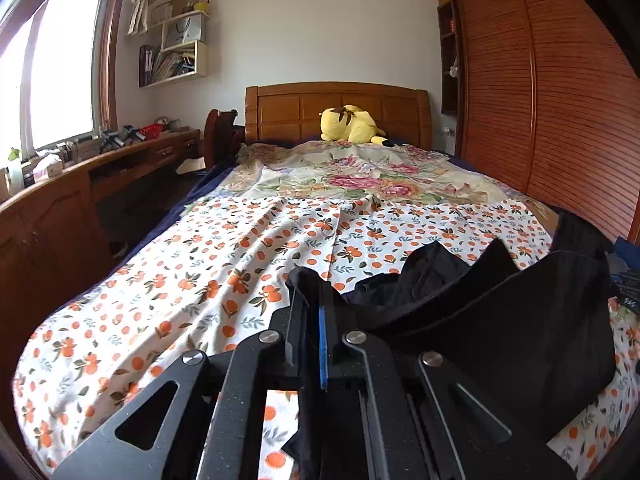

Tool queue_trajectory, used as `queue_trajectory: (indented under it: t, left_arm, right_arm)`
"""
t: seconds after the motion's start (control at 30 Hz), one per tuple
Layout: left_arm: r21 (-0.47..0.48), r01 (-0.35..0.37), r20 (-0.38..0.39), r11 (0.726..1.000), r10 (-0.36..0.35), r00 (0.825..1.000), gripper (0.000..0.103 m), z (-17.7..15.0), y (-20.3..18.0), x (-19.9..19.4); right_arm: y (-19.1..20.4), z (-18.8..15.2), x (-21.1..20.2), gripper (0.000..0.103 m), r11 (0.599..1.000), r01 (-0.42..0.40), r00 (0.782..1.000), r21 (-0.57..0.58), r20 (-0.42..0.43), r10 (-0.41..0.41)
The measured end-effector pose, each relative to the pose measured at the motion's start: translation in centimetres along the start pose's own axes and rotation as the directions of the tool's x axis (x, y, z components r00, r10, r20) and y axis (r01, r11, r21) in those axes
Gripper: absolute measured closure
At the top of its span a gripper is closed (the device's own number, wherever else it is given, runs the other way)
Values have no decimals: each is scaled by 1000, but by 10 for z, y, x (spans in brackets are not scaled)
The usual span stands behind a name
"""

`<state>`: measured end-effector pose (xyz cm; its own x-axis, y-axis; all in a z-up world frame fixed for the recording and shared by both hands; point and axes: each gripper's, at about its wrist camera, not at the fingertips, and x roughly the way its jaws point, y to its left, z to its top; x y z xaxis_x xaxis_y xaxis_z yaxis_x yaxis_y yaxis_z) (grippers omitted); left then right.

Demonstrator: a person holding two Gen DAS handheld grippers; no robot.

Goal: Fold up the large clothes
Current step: 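Lift the hem with both grippers and fold it toward the collar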

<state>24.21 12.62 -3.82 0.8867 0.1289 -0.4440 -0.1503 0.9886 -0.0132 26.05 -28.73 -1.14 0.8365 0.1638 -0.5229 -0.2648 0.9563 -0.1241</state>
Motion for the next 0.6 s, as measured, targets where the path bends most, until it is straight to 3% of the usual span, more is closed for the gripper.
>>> queue_trajectory:
  t: [0.2,0.37,0.47,0.57,0.6]
  left_arm:
    - [-8,12,-21,1000,-12,1000,98,2,7,33]
    - [-23,52,-40,998,-53,998,98,-7,11,49]
    - [-13,36,-62,999,-37,997,98,-8,13,61]
    - [-35,64,-75,997,-66,995,86,-7,16,67]
    - [-34,65,-76,997,-68,995,73,-7,16,69]
  right_arm:
    - [14,24,78,95,997,28,995,-76,-97,-35]
    - [21,41,122,95,992,20,985,-123,-167,-40]
    - [24,56,143,95,989,28,982,-148,-179,-54]
    - [30,72,158,95,985,48,983,-168,-169,-76]
    - [31,80,164,95,984,58,983,-171,-163,-86]
